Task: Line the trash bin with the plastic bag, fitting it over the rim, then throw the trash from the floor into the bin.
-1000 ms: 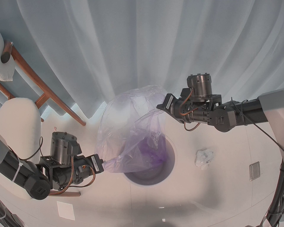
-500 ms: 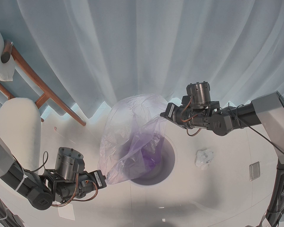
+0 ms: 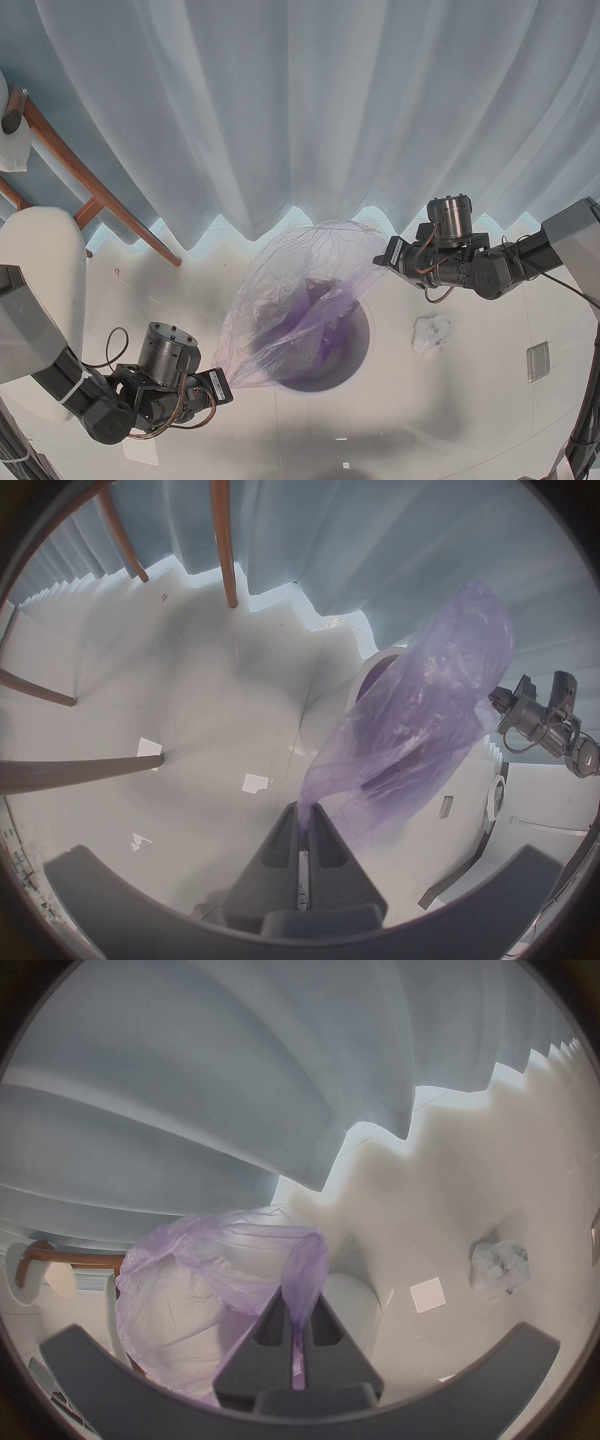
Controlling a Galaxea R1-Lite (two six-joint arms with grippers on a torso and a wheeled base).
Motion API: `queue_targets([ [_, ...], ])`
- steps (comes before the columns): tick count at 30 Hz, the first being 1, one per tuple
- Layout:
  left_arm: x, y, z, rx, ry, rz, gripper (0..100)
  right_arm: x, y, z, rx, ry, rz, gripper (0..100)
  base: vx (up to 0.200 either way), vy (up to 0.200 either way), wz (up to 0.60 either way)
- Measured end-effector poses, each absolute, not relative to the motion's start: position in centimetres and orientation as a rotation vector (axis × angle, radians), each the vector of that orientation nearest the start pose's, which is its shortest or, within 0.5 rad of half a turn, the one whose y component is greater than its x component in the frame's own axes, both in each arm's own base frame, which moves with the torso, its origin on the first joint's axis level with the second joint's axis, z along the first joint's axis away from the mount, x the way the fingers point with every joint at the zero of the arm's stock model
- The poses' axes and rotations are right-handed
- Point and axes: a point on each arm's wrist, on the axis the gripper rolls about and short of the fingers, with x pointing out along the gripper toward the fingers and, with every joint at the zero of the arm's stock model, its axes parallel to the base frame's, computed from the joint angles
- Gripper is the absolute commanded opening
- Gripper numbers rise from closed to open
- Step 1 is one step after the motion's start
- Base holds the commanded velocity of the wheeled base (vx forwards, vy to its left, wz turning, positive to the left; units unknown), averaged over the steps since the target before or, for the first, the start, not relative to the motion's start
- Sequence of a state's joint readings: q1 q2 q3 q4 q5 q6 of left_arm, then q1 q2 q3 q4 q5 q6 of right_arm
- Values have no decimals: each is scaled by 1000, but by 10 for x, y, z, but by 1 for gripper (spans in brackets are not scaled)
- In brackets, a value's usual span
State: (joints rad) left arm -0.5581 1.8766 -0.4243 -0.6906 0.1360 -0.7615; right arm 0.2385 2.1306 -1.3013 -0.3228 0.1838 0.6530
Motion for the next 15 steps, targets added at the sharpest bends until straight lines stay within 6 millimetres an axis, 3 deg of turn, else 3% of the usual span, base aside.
queue_targets([
  [6,222,-140,54,-463,810,-123,0,398,94,127,627,634,256,0,0,0,0],
  [7,221,-141,56,-463,805,-133,100,396,93,128,628,634,259,0,0,0,0],
  [15,201,-151,75,-468,760,-233,100,388,89,135,615,623,273,0,0,0,0],
])
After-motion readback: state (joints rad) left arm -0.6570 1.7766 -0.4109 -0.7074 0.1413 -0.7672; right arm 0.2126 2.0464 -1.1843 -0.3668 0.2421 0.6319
